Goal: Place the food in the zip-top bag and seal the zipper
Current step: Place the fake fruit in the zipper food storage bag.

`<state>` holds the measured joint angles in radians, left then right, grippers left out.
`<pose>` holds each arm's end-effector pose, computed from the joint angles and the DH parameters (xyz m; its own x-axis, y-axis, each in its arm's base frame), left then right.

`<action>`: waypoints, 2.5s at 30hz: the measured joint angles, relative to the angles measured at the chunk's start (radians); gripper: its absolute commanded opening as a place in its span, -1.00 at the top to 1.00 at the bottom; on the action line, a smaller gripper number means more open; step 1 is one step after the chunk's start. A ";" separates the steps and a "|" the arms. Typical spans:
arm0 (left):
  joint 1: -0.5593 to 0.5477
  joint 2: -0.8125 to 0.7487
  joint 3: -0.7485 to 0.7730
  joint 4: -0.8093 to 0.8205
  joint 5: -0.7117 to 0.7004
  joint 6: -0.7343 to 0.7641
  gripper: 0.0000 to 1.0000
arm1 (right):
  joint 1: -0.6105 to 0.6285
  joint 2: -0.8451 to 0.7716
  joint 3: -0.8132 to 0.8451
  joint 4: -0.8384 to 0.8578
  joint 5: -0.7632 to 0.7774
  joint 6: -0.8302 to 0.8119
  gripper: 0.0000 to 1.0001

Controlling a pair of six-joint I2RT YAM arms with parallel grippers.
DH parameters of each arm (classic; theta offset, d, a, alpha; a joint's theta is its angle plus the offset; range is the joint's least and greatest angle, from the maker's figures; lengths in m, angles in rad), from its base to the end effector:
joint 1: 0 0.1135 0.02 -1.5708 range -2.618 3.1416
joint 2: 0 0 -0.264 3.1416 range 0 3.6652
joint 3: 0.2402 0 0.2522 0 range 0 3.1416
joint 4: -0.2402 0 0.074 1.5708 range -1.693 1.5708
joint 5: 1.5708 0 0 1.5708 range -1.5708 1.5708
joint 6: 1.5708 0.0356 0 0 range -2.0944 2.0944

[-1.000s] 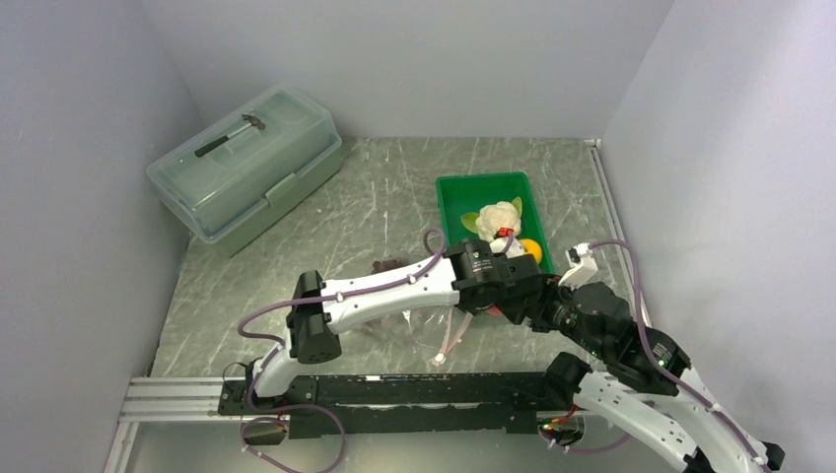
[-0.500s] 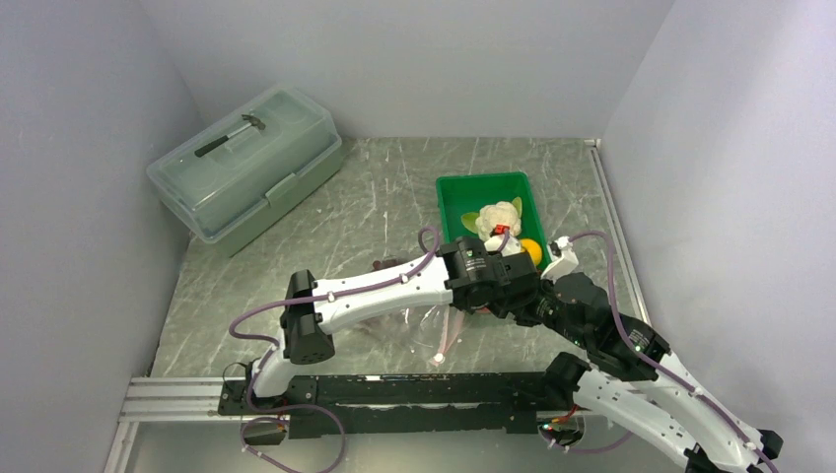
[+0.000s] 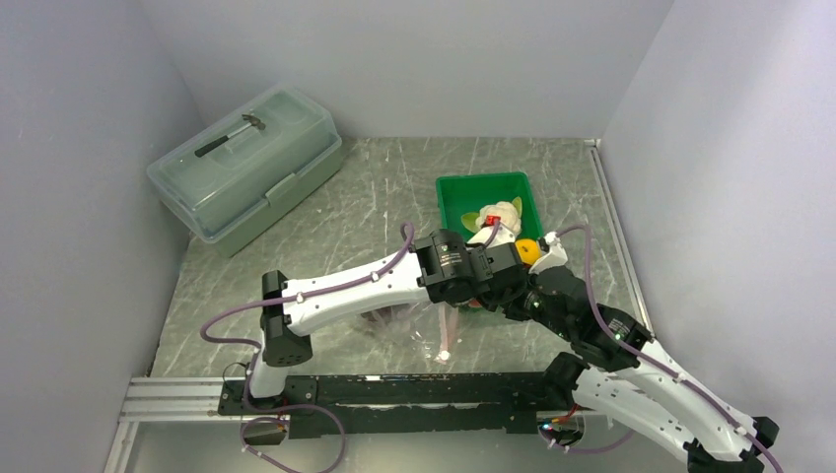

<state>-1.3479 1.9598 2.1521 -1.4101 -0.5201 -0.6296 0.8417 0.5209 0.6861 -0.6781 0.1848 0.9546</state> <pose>0.1024 -0.3719 0.3651 -0.6436 0.5281 -0.5540 0.5312 0.8293 0.1733 0.0833 0.0834 0.2909 -0.7001 0.4204 -0.5771 -0.0952 0.7461 0.6590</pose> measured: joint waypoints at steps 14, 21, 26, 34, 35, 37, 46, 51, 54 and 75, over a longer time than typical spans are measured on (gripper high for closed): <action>-0.002 -0.038 -0.025 -0.001 -0.017 -0.003 0.91 | 0.000 -0.054 0.016 -0.055 0.043 -0.005 0.70; -0.002 -0.038 -0.026 -0.005 -0.027 -0.003 0.89 | 0.000 -0.132 0.118 -0.111 0.023 -0.062 0.70; -0.002 -0.038 -0.042 0.024 -0.008 0.007 0.87 | 0.000 -0.157 0.133 -0.107 -0.031 -0.092 0.70; -0.002 -0.090 -0.083 0.067 0.056 0.026 0.87 | 0.000 -0.146 0.132 -0.066 -0.084 -0.101 0.70; -0.002 -0.100 -0.090 0.072 0.063 0.027 0.87 | 0.000 -0.139 0.132 -0.054 -0.091 -0.101 0.70; -0.002 -0.117 -0.102 0.082 0.079 0.027 0.87 | 0.000 -0.121 0.132 -0.032 -0.095 -0.101 0.70; -0.001 -0.141 -0.118 0.088 0.114 0.039 0.95 | 0.000 -0.018 0.109 0.067 -0.116 -0.093 0.71; -0.001 -0.142 -0.120 0.082 0.136 0.043 0.97 | 0.000 0.037 0.102 0.106 -0.112 -0.074 0.73; 0.003 -0.142 -0.123 0.084 0.148 0.042 0.97 | 0.000 0.059 0.101 0.124 -0.103 -0.056 0.74; 0.011 -0.182 -0.091 0.062 0.105 0.059 0.80 | 0.013 0.293 0.095 0.259 -0.045 0.002 0.83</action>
<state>-1.3369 1.7779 2.0613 -1.3483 -0.4156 -0.5709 0.8543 0.8135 0.7815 -0.4187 0.1402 0.9565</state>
